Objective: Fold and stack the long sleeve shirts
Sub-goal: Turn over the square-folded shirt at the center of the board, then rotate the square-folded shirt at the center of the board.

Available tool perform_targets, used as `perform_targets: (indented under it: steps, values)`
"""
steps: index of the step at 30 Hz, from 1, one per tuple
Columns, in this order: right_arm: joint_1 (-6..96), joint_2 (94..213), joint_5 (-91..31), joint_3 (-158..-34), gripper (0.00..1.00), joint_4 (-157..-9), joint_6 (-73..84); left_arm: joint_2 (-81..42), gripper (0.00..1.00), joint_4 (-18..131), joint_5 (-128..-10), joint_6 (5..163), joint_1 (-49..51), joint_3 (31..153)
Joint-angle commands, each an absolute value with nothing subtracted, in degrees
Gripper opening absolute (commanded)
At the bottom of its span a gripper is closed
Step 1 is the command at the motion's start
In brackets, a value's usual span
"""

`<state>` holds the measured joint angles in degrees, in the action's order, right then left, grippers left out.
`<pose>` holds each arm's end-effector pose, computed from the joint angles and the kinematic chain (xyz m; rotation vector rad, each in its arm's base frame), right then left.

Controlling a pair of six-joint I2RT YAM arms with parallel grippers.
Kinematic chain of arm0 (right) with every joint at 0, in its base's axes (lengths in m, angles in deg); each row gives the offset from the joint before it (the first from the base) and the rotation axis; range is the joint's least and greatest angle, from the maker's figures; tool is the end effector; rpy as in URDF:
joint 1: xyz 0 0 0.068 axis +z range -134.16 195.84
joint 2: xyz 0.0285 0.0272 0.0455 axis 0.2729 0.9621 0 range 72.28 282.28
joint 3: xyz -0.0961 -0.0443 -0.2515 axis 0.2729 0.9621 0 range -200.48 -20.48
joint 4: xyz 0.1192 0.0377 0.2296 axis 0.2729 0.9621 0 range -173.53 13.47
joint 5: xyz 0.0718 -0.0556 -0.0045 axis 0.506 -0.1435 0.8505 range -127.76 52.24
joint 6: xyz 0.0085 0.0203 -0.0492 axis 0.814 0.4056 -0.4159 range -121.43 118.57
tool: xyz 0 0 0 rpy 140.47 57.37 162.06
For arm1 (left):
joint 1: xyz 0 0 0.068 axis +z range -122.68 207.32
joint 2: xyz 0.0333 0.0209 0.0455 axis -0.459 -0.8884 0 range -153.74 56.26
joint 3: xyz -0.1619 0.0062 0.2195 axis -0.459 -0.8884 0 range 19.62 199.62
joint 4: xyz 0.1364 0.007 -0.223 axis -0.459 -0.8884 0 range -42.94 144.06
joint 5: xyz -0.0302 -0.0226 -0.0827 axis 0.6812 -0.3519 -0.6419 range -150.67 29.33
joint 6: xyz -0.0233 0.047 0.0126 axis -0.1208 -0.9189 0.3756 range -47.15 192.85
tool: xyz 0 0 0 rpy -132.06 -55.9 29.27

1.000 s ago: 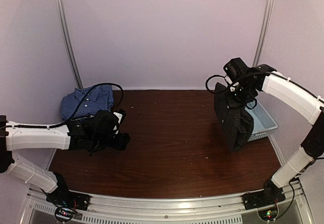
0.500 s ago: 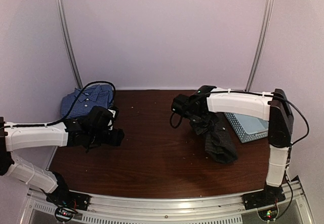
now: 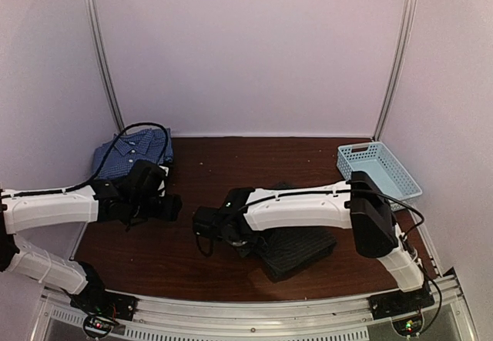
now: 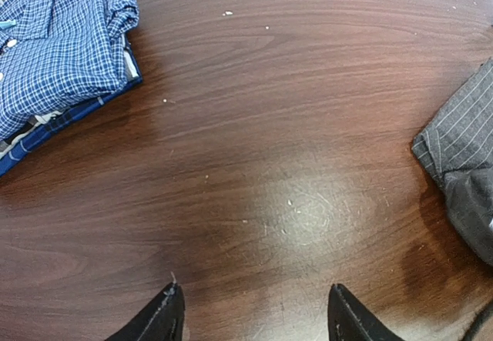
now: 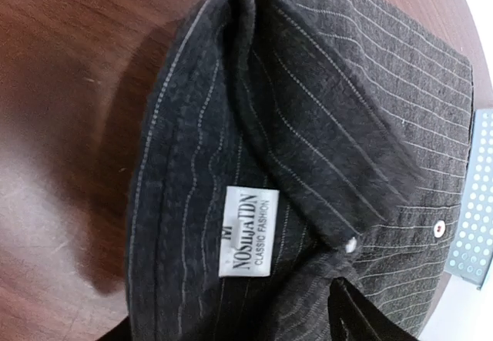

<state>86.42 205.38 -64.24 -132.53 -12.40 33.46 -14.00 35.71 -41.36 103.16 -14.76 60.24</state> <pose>0.1634 0.4159 0.1684 -0.8586 2.6268 -0.4358 0.1900 -0.1558 0.2130 0.0884 2.3561 -0.2105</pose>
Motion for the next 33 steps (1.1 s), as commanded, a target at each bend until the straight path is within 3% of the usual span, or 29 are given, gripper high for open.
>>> perform_targets:
  steps: [1,8,14,21,33]
  values:
    - [87.6,201.4,-63.9,-132.0,0.7,-15.0,35.3,-12.5,0.65,35.6,-39.9,103.5,-14.3,60.2]
    - [87.5,189.4,-61.4,-120.2,0.8,-25.6,32.4,-12.9,0.65,36.4,-40.4,103.8,-14.2,58.9]
    - [83.4,176.3,-54.6,-108.6,0.81,-37.0,28.9,-13.0,0.68,37.8,-43.8,103.6,-13.3,59.1]
    - [72.6,164.4,-38.3,-93.4,0.79,-55.2,23.4,-13.3,0.71,38.0,-45.6,102.4,-12.3,60.8]
    - [56.4,173.7,-20.3,-89.2,0.71,-70.1,18.9,-15.8,0.73,40.1,-52.6,102.5,-9.3,62.1]
